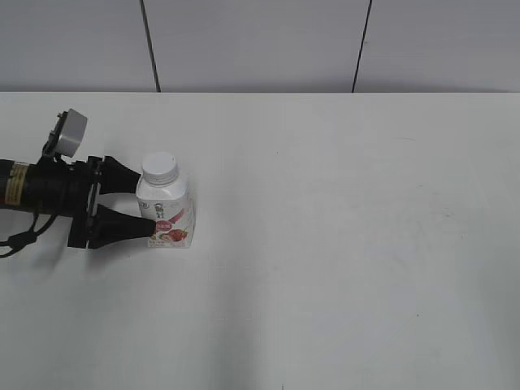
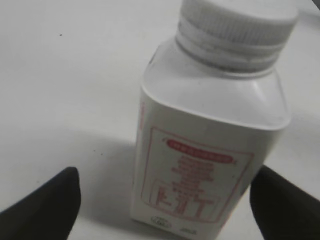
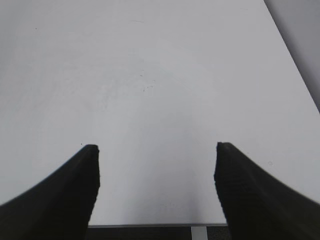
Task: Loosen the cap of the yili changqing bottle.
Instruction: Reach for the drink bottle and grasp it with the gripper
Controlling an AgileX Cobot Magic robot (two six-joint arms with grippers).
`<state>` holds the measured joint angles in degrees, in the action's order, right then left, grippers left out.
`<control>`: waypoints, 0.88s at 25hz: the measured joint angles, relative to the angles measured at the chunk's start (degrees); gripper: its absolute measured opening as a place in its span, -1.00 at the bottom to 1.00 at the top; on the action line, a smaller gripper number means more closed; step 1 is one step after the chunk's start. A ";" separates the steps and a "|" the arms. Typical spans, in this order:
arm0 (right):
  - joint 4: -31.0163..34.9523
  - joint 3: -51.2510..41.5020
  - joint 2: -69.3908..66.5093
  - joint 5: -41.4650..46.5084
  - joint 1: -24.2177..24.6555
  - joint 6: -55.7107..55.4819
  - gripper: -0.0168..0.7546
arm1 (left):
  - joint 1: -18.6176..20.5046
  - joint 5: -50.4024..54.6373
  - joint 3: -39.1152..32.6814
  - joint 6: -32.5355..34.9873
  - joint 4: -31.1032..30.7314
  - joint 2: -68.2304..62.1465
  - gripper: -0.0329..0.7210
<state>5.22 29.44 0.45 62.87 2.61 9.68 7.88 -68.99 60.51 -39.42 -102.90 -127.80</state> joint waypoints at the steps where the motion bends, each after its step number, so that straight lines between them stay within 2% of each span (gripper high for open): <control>1: 0.00 0.00 0.00 0.00 0.00 0.00 0.51 | -0.65 0.00 0.78 0.01 0.02 -0.51 0.75; 8: 0.00 0.00 0.00 0.00 0.00 0.00 0.51 | -3.62 -0.32 3.23 0.01 -0.84 -1.61 0.67; 22: 0.00 0.00 0.00 0.00 0.00 0.00 0.51 | -4.61 -0.37 3.29 1.14 -1.35 -3.22 0.64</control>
<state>5.22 29.44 0.45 62.87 2.61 9.68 3.28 -69.37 63.80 -38.28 -104.25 -131.02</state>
